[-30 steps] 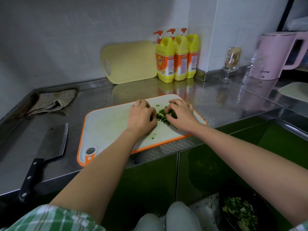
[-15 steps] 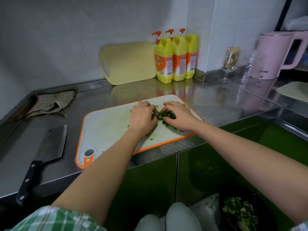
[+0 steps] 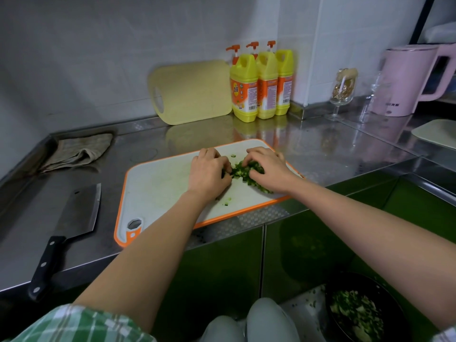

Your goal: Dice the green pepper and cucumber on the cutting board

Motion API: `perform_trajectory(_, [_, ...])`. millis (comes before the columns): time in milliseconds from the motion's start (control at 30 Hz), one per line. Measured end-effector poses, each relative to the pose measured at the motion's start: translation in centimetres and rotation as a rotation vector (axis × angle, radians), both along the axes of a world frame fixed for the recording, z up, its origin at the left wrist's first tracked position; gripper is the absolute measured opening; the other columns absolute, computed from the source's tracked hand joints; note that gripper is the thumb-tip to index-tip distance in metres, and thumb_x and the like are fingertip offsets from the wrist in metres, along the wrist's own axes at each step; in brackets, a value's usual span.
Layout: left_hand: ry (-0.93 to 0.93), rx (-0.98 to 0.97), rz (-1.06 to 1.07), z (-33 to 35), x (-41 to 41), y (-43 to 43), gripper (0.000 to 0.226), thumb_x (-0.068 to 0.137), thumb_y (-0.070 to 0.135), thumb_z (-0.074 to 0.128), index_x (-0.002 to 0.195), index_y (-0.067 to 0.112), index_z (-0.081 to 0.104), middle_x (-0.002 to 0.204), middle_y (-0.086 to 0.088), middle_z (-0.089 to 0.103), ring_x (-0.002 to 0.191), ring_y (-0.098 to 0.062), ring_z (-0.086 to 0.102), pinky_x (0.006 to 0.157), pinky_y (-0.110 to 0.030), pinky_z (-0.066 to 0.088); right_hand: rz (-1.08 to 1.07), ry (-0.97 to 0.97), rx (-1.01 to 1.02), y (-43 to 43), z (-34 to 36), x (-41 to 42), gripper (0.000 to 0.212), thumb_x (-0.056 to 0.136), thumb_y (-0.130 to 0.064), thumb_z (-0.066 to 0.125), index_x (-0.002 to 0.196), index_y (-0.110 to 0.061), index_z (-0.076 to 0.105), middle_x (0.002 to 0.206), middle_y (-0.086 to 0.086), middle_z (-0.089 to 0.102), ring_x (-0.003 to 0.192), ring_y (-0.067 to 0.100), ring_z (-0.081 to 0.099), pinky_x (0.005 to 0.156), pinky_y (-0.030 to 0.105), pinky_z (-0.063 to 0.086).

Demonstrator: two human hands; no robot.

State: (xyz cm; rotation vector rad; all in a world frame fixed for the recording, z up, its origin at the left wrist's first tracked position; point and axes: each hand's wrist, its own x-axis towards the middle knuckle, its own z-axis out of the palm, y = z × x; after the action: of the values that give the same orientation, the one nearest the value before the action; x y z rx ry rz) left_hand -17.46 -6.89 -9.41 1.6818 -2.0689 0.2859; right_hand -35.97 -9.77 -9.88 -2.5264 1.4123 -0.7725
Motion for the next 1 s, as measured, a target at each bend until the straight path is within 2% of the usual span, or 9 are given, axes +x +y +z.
perform_trajectory(200, [-0.034,-0.003,-0.023,0.0,-0.9,0.0,0.023,0.082,0.034,0.066,0.1,0.021,0.069,0.108,-0.006,0.053,0.107,-0.027,0.045,0.082,-0.035,0.034,-0.002,0.016,-0.002,0.0,-0.3,0.2,0.022,0.089,-0.021,0.055,0.109,-0.027,0.062,0.147,-0.002,0.042,0.138,0.017,0.031,0.1,0.033,0.017])
perform_trajectory(367, [-0.085,-0.032,0.03,-0.1,0.0,0.2,0.019,0.082,0.028,0.062,0.092,0.016,0.071,0.103,-0.008,0.055,0.105,-0.03,0.046,0.08,-0.037,0.035,0.0,-0.013,0.01,-0.1,-0.4,0.0,0.021,0.091,-0.021,0.055,0.11,-0.026,0.061,0.145,-0.001,0.043,0.137,0.017,0.032,0.101,0.035,0.018])
perform_trajectory(433, [-0.055,-0.015,0.055,-0.2,0.6,0.4,0.019,0.078,0.03,0.064,0.091,0.016,0.068,0.103,-0.008,0.053,0.104,-0.03,0.045,0.081,-0.037,0.035,-0.015,-0.04,0.017,-0.1,-0.4,0.1,0.02,0.093,-0.023,0.055,0.112,-0.026,0.061,0.146,-0.001,0.042,0.138,0.017,0.031,0.103,0.036,0.019])
perform_trajectory(567, [0.035,0.008,-0.047,0.3,-0.7,0.6,0.024,0.08,0.038,0.068,0.097,0.02,0.068,0.106,-0.005,0.055,0.106,-0.026,0.046,0.083,-0.036,0.035,-0.036,-0.049,0.029,-0.2,-0.4,0.4,0.023,0.095,-0.027,0.054,0.117,-0.028,0.06,0.153,-0.002,0.035,0.142,0.017,0.026,0.105,0.038,0.018])
perform_trajectory(700, [0.033,0.023,-0.015,0.1,-2.0,0.3,0.017,0.085,0.033,0.065,0.093,0.02,0.072,0.107,-0.005,0.057,0.108,-0.028,0.048,0.082,-0.036,0.037,-0.034,-0.021,0.057,0.0,-0.7,0.4,0.025,0.094,-0.029,0.057,0.118,-0.031,0.062,0.154,-0.003,0.035,0.143,0.017,0.025,0.105,0.037,0.018])
perform_trajectory(833, [-0.047,0.032,0.035,0.2,-1.4,0.3,0.018,0.089,0.029,0.059,0.101,0.022,0.07,0.111,-0.005,0.056,0.111,-0.028,0.045,0.085,-0.037,0.036,-0.04,-0.031,0.09,0.0,-0.8,0.2,0.024,0.096,-0.03,0.054,0.119,-0.03,0.063,0.154,-0.001,0.035,0.145,0.018,0.023,0.107,0.037,0.016])
perform_trajectory(1000, [-0.08,0.016,0.083,0.5,0.0,0.6,0.017,0.084,0.025,0.058,0.097,0.018,0.067,0.106,-0.008,0.055,0.107,-0.029,0.044,0.084,-0.036,0.034,-0.056,-0.14,0.1,-0.3,-0.8,0.2,0.024,0.1,-0.028,0.047,0.116,-0.03,0.064,0.153,-0.001,0.037,0.144,0.016,0.025,0.109,0.039,0.016])
